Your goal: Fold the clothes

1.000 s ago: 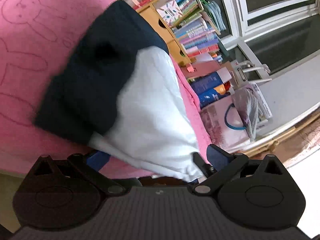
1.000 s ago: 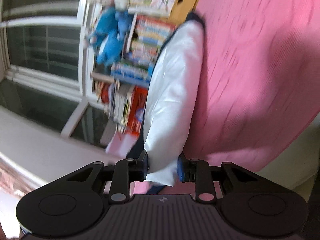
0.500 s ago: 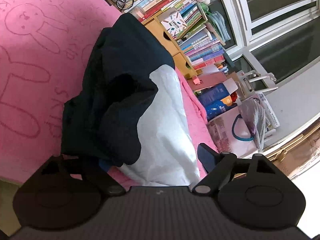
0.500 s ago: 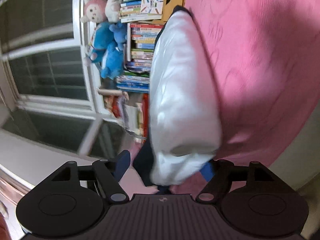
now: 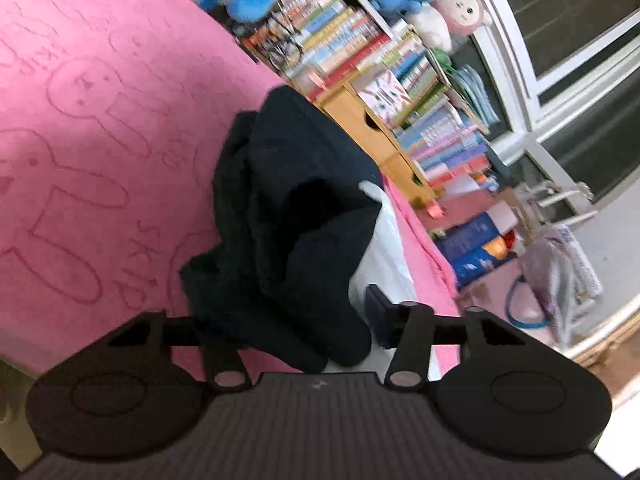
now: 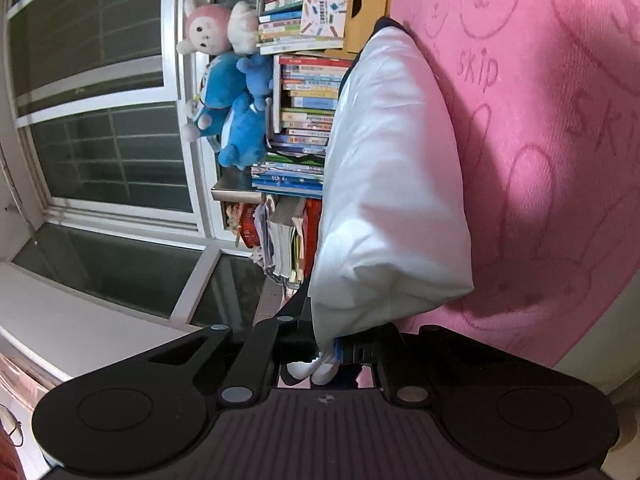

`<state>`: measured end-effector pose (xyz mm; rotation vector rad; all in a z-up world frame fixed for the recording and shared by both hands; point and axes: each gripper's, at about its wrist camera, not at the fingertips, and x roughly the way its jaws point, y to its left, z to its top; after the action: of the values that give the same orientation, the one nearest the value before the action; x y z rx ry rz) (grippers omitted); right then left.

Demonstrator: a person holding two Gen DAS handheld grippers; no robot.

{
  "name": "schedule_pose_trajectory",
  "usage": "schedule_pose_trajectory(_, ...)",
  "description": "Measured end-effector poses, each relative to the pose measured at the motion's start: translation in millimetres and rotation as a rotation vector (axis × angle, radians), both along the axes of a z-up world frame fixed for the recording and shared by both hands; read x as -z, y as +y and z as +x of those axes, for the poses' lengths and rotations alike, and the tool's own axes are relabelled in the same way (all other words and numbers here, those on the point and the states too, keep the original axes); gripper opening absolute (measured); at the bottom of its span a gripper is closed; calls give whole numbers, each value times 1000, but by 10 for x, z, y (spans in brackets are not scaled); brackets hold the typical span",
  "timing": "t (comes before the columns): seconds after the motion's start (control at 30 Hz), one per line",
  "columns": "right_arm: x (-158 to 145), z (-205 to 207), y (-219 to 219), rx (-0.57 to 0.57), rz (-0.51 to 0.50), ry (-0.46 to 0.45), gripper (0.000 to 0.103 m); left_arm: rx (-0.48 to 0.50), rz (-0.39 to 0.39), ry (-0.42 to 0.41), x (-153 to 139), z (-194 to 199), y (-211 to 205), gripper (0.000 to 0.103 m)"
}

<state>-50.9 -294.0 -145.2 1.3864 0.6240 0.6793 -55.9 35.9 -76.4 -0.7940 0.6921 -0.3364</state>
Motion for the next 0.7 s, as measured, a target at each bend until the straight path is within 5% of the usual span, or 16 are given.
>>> schedule_pose_trajectory(0.17, 42, -87, -179, 89, -10, 22, 10, -33, -11, 7, 67, -74, 25, 20)
schedule_pose_trajectory(0.4, 68, -138, -30, 248, -56, 70, 24, -32, 51, 12, 116, -117, -130, 19)
schedule_pose_trajectory(0.53, 92, -63, 29, 231, -52, 90, 15, -63, 21, 18, 121, -108, 6, 19)
schedule_pose_trajectory(0.7, 154, -219, -435, 350, -86, 113, 15, -1, -24, 74, 247, -90, 33, 18)
